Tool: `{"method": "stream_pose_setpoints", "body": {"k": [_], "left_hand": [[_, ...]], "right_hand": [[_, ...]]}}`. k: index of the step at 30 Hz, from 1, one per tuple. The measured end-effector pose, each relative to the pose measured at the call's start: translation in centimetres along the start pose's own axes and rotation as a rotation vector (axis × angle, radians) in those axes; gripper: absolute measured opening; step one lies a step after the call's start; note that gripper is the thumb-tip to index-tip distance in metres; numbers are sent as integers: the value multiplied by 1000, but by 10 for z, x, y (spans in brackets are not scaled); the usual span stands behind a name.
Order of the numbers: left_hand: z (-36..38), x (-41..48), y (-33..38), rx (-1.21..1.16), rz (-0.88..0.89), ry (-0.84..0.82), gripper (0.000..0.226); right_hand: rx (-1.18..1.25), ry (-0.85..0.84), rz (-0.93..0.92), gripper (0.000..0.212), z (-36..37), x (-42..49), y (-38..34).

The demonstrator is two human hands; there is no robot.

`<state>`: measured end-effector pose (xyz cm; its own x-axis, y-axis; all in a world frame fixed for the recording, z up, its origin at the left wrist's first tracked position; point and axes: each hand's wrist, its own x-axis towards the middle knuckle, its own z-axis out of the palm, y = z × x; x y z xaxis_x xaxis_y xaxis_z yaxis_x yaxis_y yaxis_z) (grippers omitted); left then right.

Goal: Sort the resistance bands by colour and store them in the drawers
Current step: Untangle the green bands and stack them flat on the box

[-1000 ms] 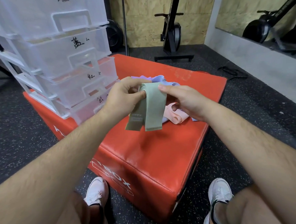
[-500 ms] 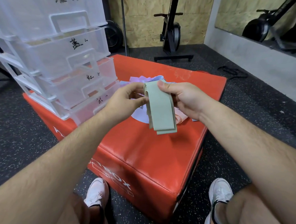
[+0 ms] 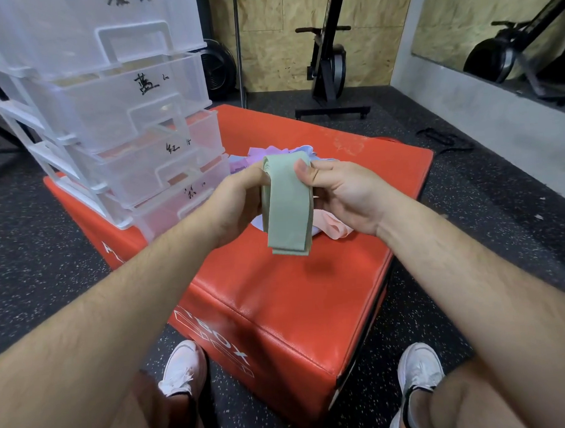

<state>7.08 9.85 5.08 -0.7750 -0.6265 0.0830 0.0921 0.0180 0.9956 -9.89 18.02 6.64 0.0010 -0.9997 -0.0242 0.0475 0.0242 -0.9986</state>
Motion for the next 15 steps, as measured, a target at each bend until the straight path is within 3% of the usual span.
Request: {"method": "stream_pose_setpoints", "body": {"k": [4, 7, 10, 15], "left_hand": [[-1, -2, 0, -160, -54, 22, 52], [9, -5, -5, 5, 13, -84, 48], [15, -5, -10, 105, 19, 21, 64], [14, -7, -10, 95, -17, 31, 60]], "right_hand": [[13, 18, 6, 31, 2, 0, -1], [5, 71, 4, 30, 3, 0, 1], [24, 58, 20, 29, 5, 0, 4], [-13, 163, 59, 26, 5, 1, 1]]}}
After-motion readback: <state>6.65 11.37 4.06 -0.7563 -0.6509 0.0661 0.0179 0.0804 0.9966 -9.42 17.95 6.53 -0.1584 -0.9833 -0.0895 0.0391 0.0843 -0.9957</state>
